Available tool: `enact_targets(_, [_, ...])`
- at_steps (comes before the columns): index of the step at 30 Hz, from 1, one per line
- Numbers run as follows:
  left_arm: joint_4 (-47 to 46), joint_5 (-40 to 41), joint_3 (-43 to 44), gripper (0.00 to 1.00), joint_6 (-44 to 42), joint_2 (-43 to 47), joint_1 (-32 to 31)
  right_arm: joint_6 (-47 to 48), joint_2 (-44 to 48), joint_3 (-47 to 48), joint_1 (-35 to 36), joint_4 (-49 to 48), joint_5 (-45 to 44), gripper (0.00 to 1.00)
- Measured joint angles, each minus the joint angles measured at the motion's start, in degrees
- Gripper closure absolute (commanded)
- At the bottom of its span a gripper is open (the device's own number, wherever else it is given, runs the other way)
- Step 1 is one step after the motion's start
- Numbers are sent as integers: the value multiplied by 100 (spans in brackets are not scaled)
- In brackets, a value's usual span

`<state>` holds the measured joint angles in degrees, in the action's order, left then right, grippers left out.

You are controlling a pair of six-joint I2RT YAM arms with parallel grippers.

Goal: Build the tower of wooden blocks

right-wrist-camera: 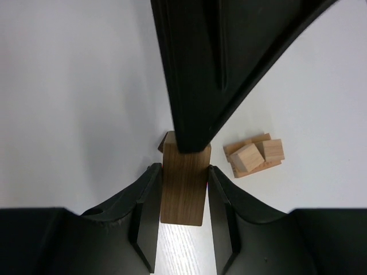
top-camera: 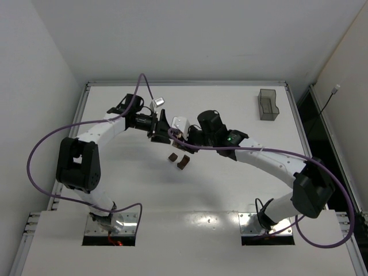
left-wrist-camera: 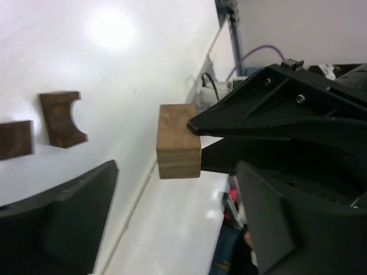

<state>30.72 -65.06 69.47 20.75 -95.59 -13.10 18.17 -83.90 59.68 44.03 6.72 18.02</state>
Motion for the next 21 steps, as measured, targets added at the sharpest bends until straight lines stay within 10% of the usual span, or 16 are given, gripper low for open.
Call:
enact_targets(10, [90, 1193, 0, 1, 190, 201, 424, -330, 33, -168, -46, 114, -103, 100])
enact_targets(21, [568, 6061, -2, 1, 837, 914, 610, -3285, -1355, 2673, -695, 1526, -1532, 100])
